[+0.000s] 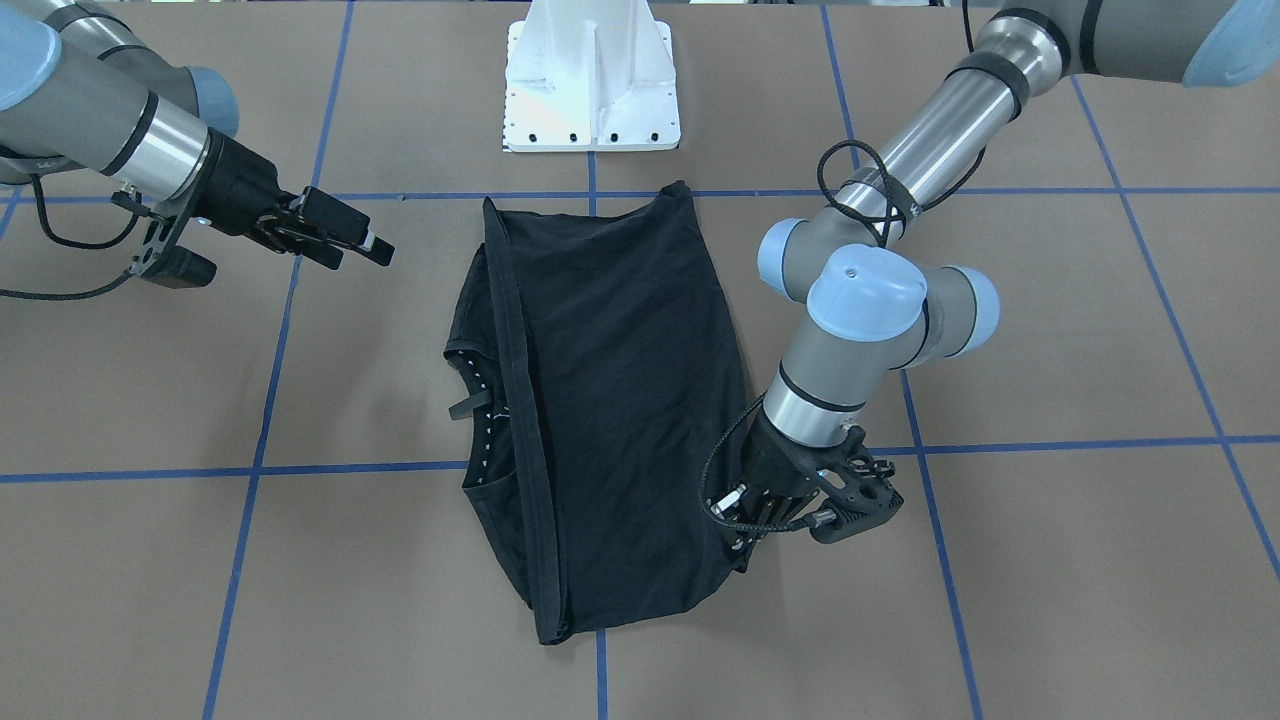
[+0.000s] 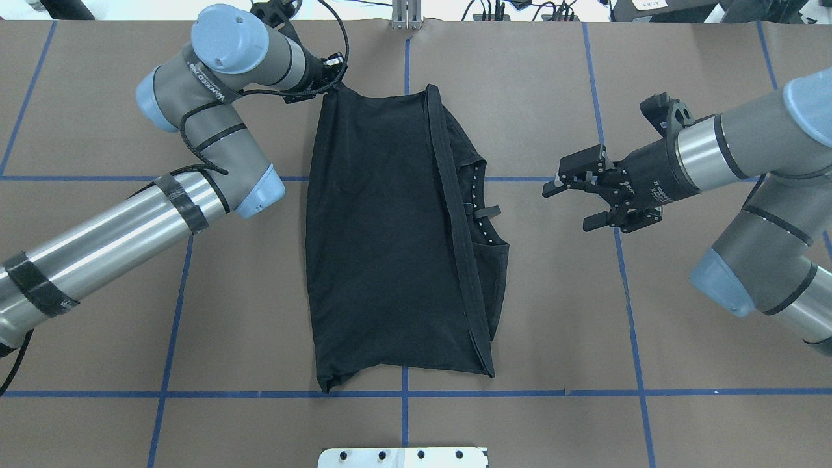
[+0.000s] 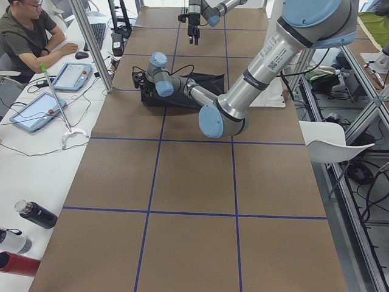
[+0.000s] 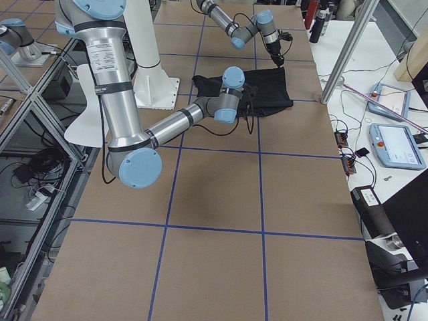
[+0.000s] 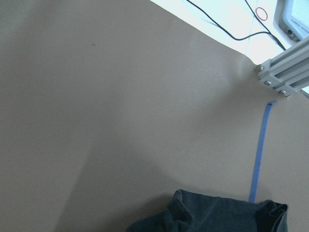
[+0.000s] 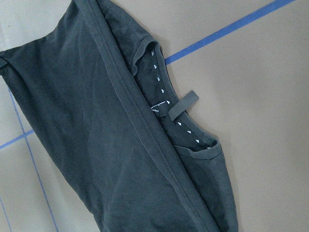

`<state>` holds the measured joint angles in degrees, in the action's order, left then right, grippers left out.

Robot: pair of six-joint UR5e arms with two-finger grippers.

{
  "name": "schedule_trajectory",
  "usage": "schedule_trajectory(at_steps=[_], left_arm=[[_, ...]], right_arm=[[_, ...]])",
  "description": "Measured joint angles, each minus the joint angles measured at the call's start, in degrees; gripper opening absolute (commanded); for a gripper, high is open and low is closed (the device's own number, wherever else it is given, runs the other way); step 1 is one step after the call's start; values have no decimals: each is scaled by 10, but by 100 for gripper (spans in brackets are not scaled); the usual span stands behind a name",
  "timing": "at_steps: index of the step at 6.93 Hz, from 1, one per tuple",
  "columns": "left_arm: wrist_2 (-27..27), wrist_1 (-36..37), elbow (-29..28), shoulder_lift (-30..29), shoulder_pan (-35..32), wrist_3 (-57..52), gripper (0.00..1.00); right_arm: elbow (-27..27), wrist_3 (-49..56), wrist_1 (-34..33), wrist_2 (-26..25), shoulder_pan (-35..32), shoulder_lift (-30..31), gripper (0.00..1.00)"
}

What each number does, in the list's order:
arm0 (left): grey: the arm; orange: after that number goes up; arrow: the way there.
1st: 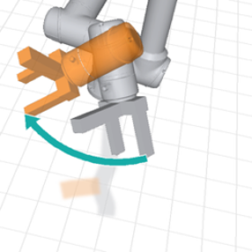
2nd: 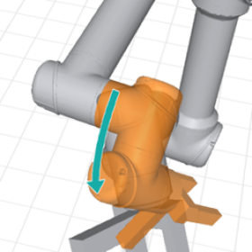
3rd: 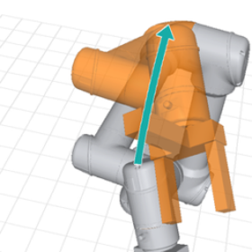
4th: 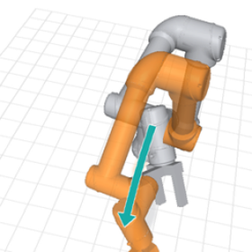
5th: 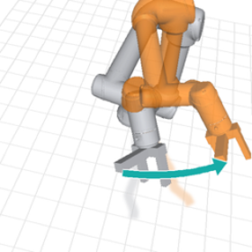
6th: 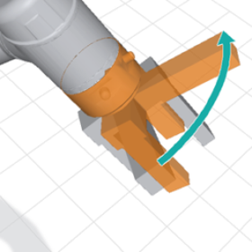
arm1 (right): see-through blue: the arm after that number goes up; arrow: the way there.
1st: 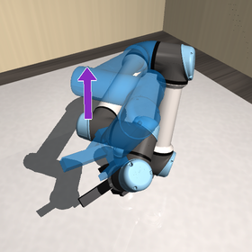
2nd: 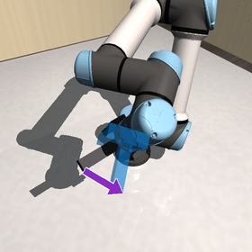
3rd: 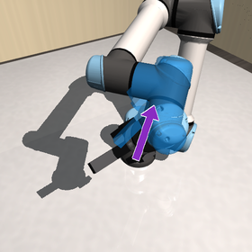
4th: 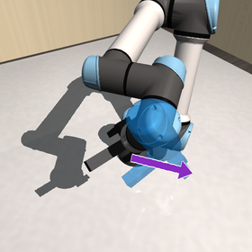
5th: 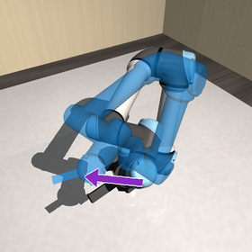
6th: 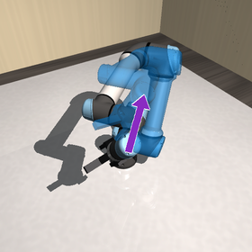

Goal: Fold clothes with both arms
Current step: 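Release the shirt with the left gripper and raise it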

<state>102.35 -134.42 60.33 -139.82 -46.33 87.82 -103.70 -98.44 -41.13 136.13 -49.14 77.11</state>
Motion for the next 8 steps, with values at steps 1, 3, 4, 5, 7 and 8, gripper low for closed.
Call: schedule_trajectory(at_steps=[1,3,4,5,7,8], left_arm=[[-8,-23,-29,-14,0,0,0],[-18,-47,-55,-23,0,0,0],[-27,-54,-61,-23,0,0,4],[-37,-59,-65,-23,0,0,99],[-83,-64,-66,-22,2,-2,100],[-105,-64,-65,-21,4,-4,100]], right_arm=[[-1,0,0,0,-1,1,100],[-6,0,0,0,-3,8,100],[-8,0,0,0,-4,11,100],[-8,0,0,0,-4,12,100],[-9,0,0,0,-4,13,100],[-9,0,0,0,-4,12,100]])
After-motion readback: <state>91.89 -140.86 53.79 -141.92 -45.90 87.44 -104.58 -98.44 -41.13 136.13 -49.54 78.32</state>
